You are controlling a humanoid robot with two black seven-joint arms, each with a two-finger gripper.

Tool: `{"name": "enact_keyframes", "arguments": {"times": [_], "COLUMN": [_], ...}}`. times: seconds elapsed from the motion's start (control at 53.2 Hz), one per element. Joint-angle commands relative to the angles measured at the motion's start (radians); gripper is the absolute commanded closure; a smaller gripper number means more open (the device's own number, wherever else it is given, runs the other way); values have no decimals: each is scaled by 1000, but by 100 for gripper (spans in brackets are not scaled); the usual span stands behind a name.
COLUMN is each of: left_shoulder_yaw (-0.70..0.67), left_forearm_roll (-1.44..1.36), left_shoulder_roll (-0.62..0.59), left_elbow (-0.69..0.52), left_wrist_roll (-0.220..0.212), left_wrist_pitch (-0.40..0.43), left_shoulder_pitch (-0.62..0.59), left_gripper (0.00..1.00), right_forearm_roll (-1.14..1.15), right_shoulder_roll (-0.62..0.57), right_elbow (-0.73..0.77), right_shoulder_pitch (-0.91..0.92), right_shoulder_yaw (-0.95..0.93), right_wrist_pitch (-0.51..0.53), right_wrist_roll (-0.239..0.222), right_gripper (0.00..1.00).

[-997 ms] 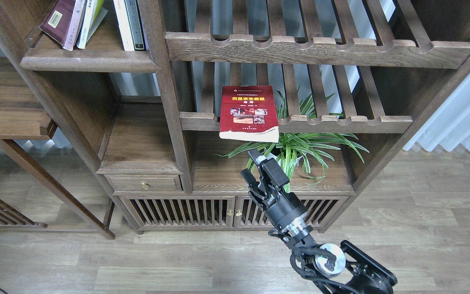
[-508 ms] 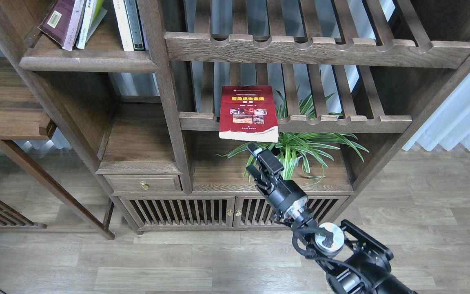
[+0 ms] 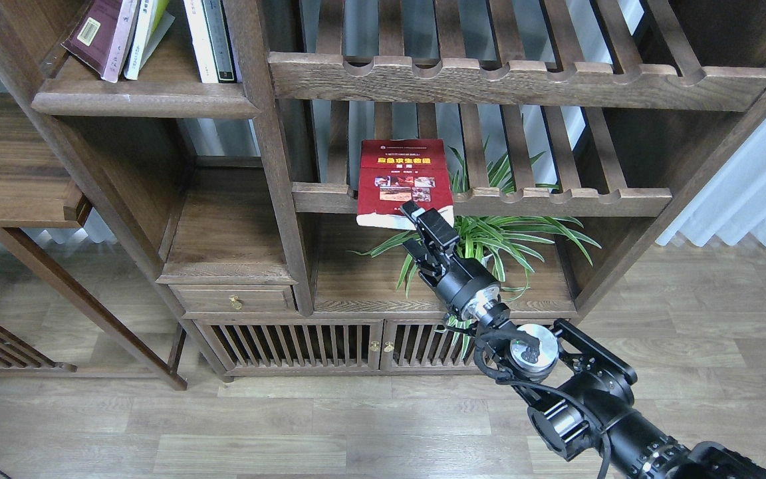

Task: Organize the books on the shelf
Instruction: 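Reach the right gripper to the red book on the middle shelf, then grasp the red book and pull it off the shelf with the right gripper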

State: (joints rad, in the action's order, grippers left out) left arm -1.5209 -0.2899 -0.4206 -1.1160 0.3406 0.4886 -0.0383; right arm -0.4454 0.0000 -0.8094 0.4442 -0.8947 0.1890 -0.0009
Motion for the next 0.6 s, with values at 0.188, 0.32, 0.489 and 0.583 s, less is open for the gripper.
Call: {"name": "enact_keyframes", "arguments": {"times": [0.188, 0.32, 0.489, 0.583], "left_shoulder_yaw": [7, 2, -1, -1], "left_forearm_roll": [0, 2, 0, 0], "left_shoulder_roll": [6, 0, 0, 0], "left_elbow": [5, 5, 5, 5], "left_wrist_roll": [0, 0, -2, -2], "left_wrist_pitch": [0, 0, 0, 0], "left_shoulder_pitch": [-6, -8, -9, -9], "left_gripper": [0, 0, 0, 0], "right_forearm_roll": [-58, -79, -79, -75], "right_shoulder_roll": [0, 0, 0, 0], "right_elbow": [18, 10, 3, 4], "right_shoulder_pitch": [11, 11, 7, 4], "right_shoulder_yaw": [-3, -3, 3, 14], "right_wrist_pitch": [-36, -26, 74, 144], "right_wrist_roll": [36, 41, 48, 47], "right_gripper": [29, 48, 88, 95]}}
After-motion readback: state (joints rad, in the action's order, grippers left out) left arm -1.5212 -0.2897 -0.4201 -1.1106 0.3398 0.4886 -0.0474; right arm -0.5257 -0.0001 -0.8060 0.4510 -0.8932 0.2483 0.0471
